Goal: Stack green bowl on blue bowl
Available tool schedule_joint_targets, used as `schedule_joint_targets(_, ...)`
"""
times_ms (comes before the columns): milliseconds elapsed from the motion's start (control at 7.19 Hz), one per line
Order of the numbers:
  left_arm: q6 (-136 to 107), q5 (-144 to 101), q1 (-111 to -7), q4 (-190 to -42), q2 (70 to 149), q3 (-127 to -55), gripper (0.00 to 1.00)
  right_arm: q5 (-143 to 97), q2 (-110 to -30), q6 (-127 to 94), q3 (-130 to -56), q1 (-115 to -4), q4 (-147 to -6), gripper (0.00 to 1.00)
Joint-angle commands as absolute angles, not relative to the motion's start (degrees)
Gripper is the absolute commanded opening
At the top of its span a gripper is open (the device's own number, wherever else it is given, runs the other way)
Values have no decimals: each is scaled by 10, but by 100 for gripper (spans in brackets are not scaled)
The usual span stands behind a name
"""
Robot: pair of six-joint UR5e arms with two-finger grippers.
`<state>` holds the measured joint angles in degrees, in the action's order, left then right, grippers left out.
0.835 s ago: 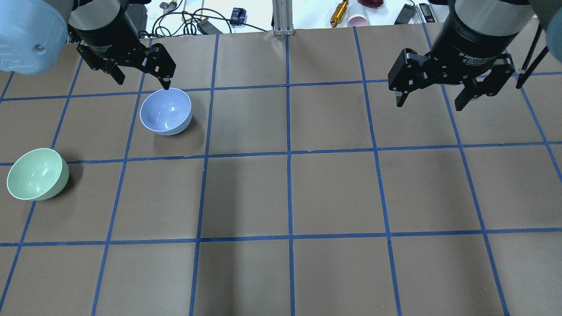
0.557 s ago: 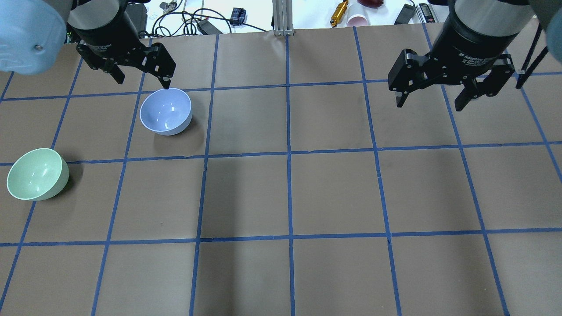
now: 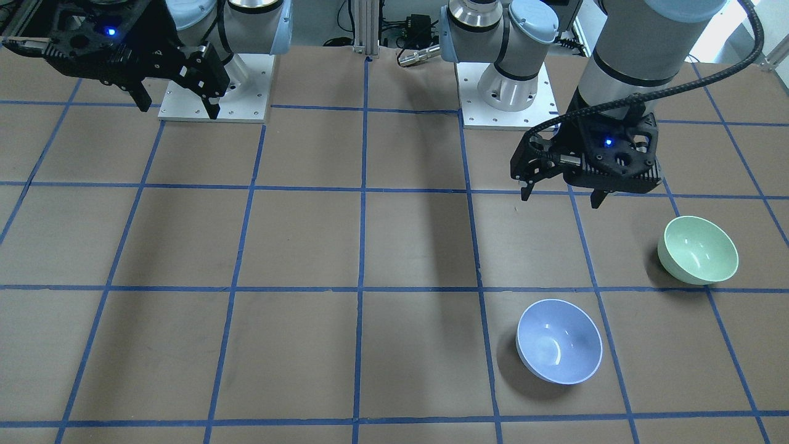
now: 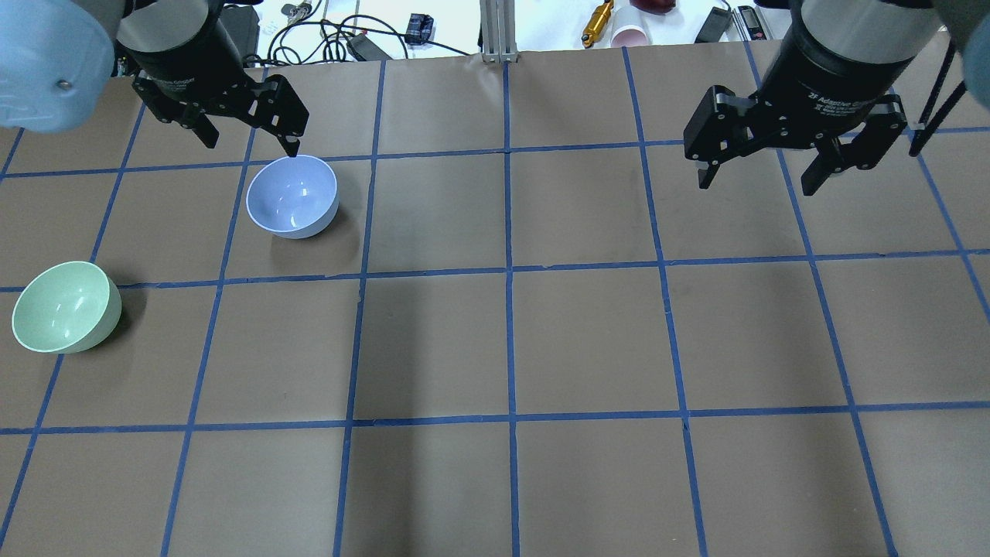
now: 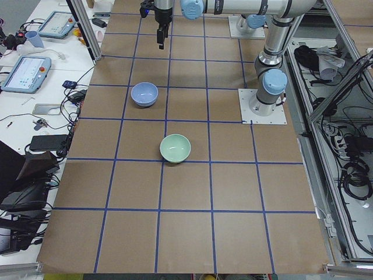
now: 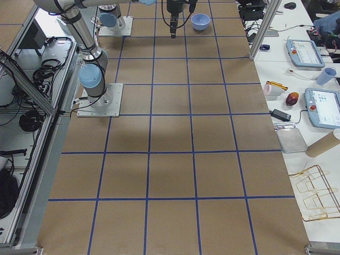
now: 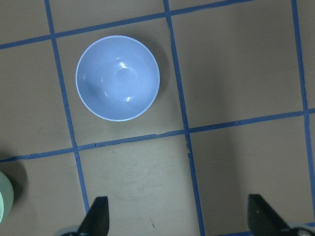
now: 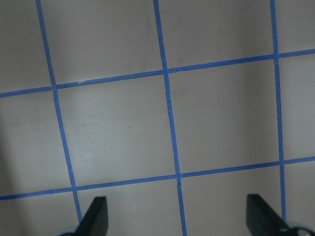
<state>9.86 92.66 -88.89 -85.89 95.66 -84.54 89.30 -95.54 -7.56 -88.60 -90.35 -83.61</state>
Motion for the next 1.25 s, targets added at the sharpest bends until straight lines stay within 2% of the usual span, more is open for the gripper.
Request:
schedule_joint_targets(0,100,930,-888,-873,955,-844,100,893,-955,-76,-886,-904,-837,100)
schedule_joint_targets(557,99,929,-887,-876,949,-843,100,893,-955,-76,-886,-904,-837,100)
schedule_joint_targets(1113,151,927,-772,-906,947,-847,100,893,-955,-76,-886,-904,-837,100)
